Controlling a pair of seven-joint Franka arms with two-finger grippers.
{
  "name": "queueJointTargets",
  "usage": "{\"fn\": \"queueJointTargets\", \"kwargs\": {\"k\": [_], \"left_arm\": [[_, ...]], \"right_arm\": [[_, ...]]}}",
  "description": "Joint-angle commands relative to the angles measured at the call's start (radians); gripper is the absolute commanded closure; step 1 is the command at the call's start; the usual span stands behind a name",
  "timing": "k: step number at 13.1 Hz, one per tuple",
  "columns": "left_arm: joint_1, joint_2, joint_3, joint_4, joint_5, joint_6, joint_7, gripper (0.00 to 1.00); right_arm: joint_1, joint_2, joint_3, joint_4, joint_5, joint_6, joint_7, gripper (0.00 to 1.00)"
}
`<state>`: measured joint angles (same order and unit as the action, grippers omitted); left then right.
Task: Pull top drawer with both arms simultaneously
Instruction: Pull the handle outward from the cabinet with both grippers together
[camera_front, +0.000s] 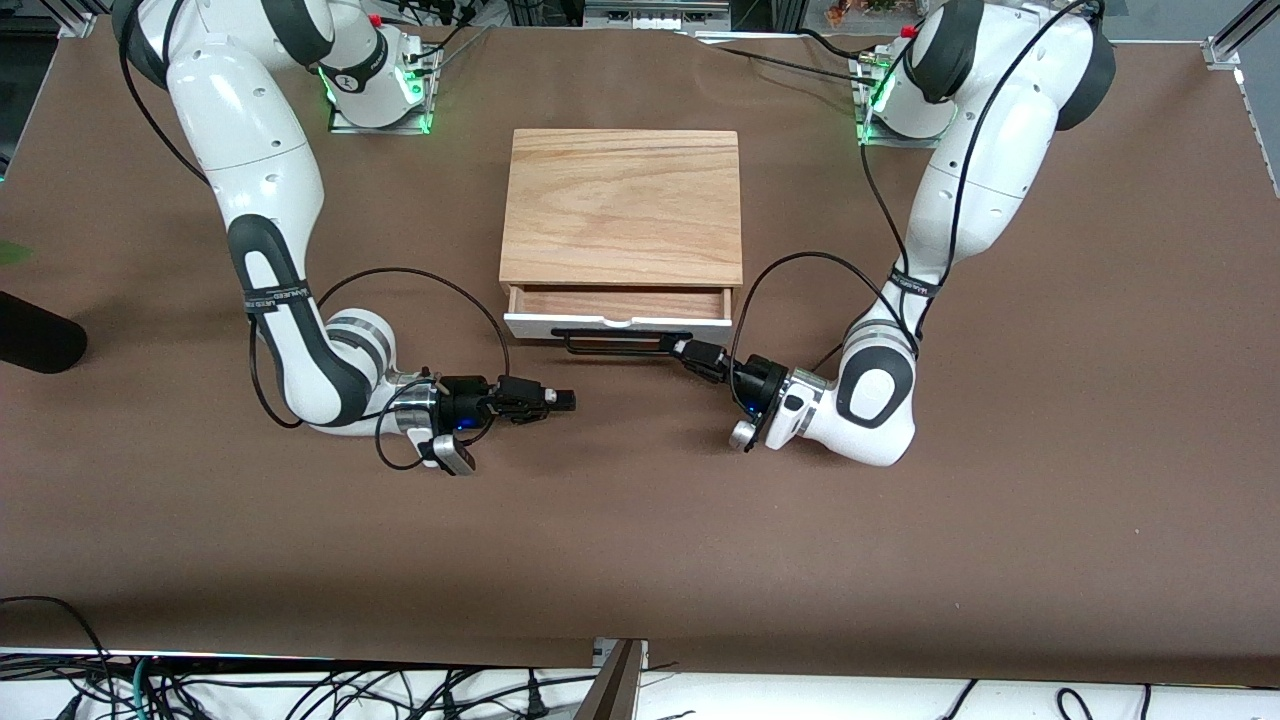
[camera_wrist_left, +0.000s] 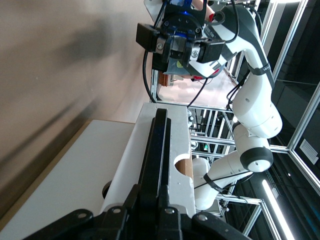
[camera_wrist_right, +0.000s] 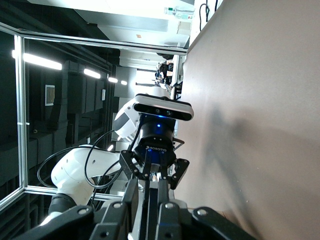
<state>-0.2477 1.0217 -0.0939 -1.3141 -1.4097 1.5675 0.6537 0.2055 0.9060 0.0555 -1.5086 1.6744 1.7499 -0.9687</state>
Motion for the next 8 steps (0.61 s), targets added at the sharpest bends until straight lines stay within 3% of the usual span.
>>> {"fn": "queueJointTargets", "kwargs": {"k": [1, 4, 8], "left_arm": [[0.019, 0.021, 0.035, 0.145, -0.064, 0.034, -0.155, 1.00], [0.021, 0.020, 0.048, 0.164, -0.066, 0.034, -0.155, 1.00], [0.019, 0.020, 0.046, 0.164, -0.069, 0.034, -0.155, 1.00]], "right_arm": [[0.008, 0.008, 0.007, -0.010, 0.001, 0.000, 0.018, 0.63], [0.009, -0.048, 0.012, -0.126, 0.001, -0.018, -0.004, 0.61], [0.022, -0.050, 0.014, -0.148, 0.001, -0.018, -0.019, 0.61]]}}
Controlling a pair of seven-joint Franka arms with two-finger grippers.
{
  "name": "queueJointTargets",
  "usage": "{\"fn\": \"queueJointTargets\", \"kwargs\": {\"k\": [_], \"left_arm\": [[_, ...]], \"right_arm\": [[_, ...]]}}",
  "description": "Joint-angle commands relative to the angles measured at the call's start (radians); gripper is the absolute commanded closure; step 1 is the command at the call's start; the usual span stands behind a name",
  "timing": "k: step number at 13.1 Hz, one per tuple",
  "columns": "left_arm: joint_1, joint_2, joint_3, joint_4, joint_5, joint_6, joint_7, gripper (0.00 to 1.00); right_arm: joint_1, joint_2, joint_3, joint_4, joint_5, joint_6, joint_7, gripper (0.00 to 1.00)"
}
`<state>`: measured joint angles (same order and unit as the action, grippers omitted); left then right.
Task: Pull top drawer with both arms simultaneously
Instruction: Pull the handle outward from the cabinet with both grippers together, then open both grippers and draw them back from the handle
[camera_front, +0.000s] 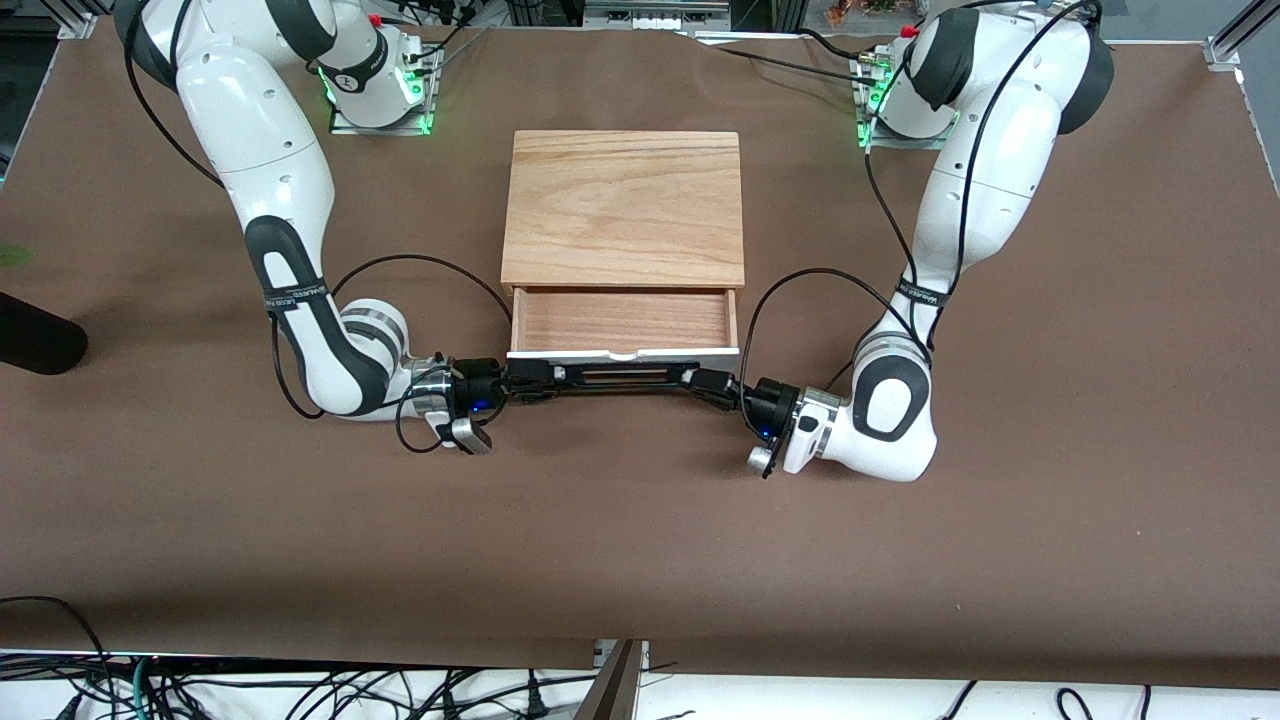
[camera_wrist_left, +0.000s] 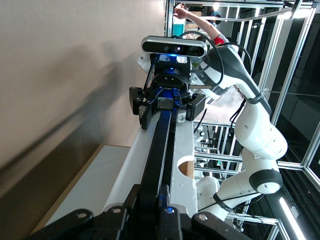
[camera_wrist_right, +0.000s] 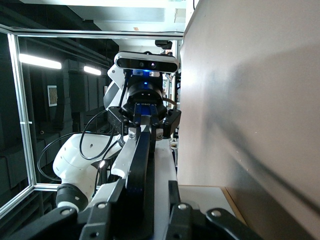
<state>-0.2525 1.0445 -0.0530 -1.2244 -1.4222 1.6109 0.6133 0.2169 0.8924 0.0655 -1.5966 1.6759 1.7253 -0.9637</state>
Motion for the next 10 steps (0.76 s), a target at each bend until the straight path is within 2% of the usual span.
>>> {"fn": "queueJointTargets", "kwargs": {"k": [1, 2, 3, 4, 5, 8, 10], "left_arm": [[0.024, -0.003, 0.005, 0.074, -0.058, -0.009, -0.115, 1.00], [0.024, -0.003, 0.005, 0.074, -0.058, -0.009, -0.115, 1.00], [0.024, -0.003, 0.005, 0.074, -0.058, -0.009, -0.115, 1.00], [0.024, -0.003, 0.005, 0.074, -0.058, -0.009, -0.113, 0.81], [0.024, -0.004, 0.005, 0.071, -0.057, -0.009, -0.098, 0.01], [0.024, -0.007, 0.005, 0.072, -0.054, -0.009, -0.092, 0.00], [0.022, -0.007, 0.007, 0.072, -0.050, -0.009, -0.092, 0.00]], "right_arm": [[0.012, -0.038, 0.005, -0.066, -0.001, 0.005, -0.026, 0.61], [0.012, -0.043, 0.008, -0.077, -0.001, 0.005, -0.026, 0.62], [0.013, -0.044, 0.008, -0.082, -0.001, 0.007, -0.029, 0.72], [0.013, -0.044, 0.008, -0.082, -0.001, 0.010, -0.035, 0.83], [0.016, -0.044, 0.008, -0.080, -0.001, 0.013, -0.036, 0.97], [0.021, -0.037, 0.007, -0.048, 0.010, 0.034, -0.029, 1.00], [0.022, 0.003, 0.004, 0.019, 0.008, 0.056, -0.015, 1.00]]}}
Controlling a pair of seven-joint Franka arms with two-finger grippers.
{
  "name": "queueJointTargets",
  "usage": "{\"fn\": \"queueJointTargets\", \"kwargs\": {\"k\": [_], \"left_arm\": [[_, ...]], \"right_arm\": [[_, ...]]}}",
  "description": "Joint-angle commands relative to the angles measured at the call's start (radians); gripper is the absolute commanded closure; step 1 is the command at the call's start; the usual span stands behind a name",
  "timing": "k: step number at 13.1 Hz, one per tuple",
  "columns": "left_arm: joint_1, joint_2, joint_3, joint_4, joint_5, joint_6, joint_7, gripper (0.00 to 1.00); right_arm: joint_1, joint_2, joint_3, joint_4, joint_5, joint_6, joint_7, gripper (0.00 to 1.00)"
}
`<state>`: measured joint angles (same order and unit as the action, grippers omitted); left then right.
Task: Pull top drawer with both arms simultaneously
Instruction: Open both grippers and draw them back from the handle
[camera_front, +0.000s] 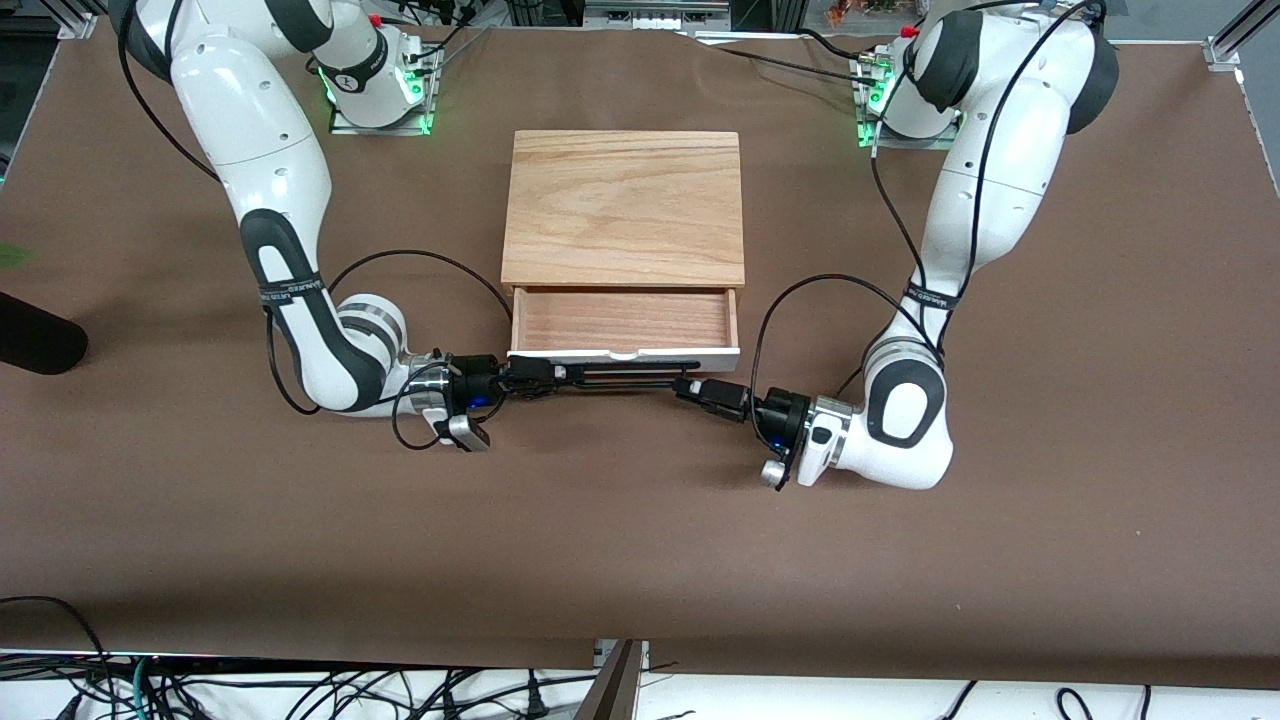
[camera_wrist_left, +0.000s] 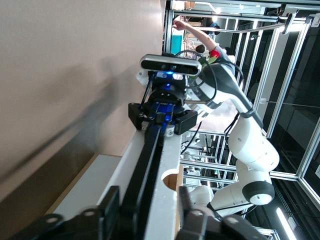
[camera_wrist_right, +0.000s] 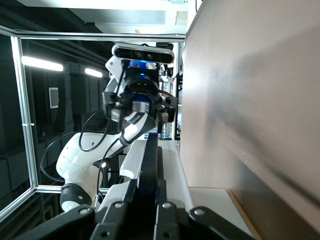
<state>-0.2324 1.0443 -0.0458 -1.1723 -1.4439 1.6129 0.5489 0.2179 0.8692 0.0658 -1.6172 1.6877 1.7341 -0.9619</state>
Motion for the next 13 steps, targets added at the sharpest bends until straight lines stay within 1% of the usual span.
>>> {"fn": "queueJointTargets", "kwargs": {"k": [1, 3, 4, 5, 6, 7, 8, 11, 13], "left_arm": [[0.002, -0.007, 0.000, 0.020, -0.029, -0.011, -0.027, 0.00], [0.002, -0.007, 0.001, 0.020, -0.027, -0.011, -0.027, 0.00], [0.002, -0.007, 0.004, 0.022, -0.026, -0.010, -0.026, 0.00], [-0.005, -0.007, 0.027, 0.023, -0.018, -0.008, -0.026, 0.00], [-0.021, -0.010, 0.070, 0.046, 0.014, -0.008, -0.026, 0.00], [-0.039, -0.016, 0.101, 0.080, 0.060, -0.010, -0.027, 0.00], [-0.039, -0.017, 0.118, 0.098, 0.106, -0.010, -0.027, 0.00], [-0.038, -0.065, 0.152, 0.123, 0.241, -0.010, -0.036, 0.00], [-0.030, -0.139, 0.175, 0.122, 0.375, -0.016, -0.059, 0.00]], "right_arm": [[0.012, 0.057, 0.002, 0.086, -0.003, 0.047, -0.014, 1.00], [0.011, 0.091, -0.001, 0.143, -0.005, 0.054, 0.014, 1.00], [0.011, 0.091, -0.001, 0.146, -0.005, 0.067, 0.015, 1.00], [0.011, 0.091, -0.001, 0.146, -0.005, 0.067, 0.017, 1.00], [0.011, 0.090, -0.001, 0.146, -0.005, 0.065, 0.018, 0.80], [0.011, 0.088, -0.001, 0.146, -0.003, 0.067, 0.020, 0.17], [0.011, 0.085, -0.001, 0.145, -0.005, 0.068, 0.020, 0.00], [0.009, 0.082, -0.003, 0.145, -0.003, 0.078, 0.044, 0.00], [0.006, 0.062, -0.012, 0.149, -0.013, 0.097, 0.161, 0.00]]}}
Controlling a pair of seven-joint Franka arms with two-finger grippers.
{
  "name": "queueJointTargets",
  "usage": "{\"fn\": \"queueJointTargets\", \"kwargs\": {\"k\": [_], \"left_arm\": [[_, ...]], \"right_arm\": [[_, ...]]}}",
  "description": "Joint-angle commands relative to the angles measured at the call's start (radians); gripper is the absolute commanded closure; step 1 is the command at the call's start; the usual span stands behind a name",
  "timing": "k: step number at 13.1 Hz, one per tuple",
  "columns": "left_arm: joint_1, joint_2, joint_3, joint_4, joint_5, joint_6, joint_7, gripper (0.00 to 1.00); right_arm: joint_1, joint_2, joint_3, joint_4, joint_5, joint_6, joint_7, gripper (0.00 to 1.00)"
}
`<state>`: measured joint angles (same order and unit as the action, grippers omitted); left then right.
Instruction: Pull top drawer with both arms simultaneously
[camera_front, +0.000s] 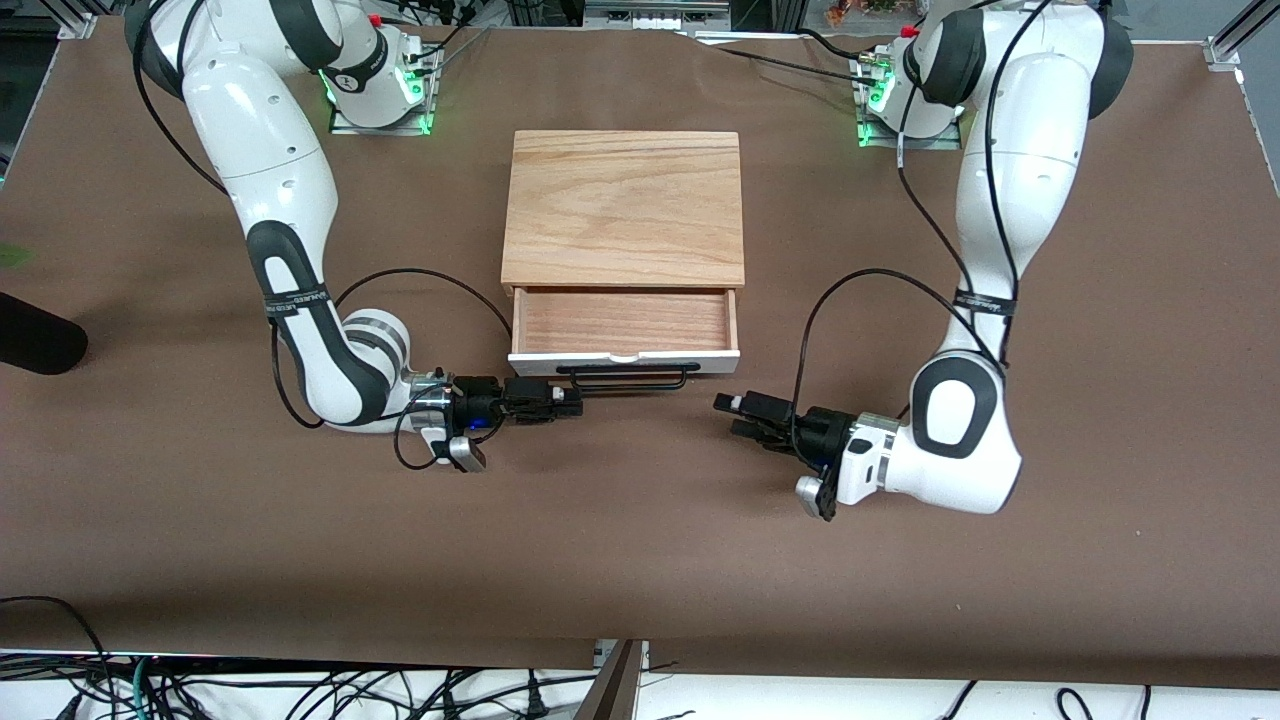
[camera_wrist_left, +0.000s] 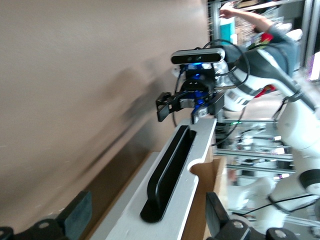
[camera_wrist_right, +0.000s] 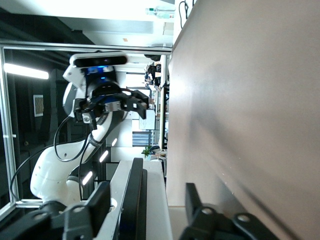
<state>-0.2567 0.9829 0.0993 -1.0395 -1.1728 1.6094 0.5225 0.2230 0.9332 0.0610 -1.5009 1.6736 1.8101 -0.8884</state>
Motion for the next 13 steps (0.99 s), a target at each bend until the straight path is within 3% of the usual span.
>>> {"fn": "queueJointTargets", "kwargs": {"k": [1, 4, 8, 11, 13], "left_arm": [[0.005, -0.116, 0.031, -0.011, 0.193, -0.020, -0.057, 0.00], [0.011, -0.251, 0.030, -0.022, 0.495, -0.060, -0.098, 0.00], [0.024, -0.390, 0.039, -0.024, 0.802, -0.161, -0.157, 0.00], [-0.019, -0.518, 0.046, -0.092, 1.074, -0.189, -0.194, 0.00], [-0.019, -0.585, 0.045, -0.135, 1.127, -0.212, -0.254, 0.00]], "right_arm": [[0.007, -0.019, -0.035, 0.034, -0.011, 0.040, 0.130, 0.00], [0.013, -0.049, -0.088, 0.076, -0.144, 0.086, 0.282, 0.00], [0.010, -0.086, -0.122, 0.166, -0.491, 0.137, 0.609, 0.00], [0.010, -0.122, -0.161, 0.177, -0.673, 0.135, 0.683, 0.00], [0.010, -0.163, -0.174, 0.177, -0.808, 0.132, 0.689, 0.00]]}}
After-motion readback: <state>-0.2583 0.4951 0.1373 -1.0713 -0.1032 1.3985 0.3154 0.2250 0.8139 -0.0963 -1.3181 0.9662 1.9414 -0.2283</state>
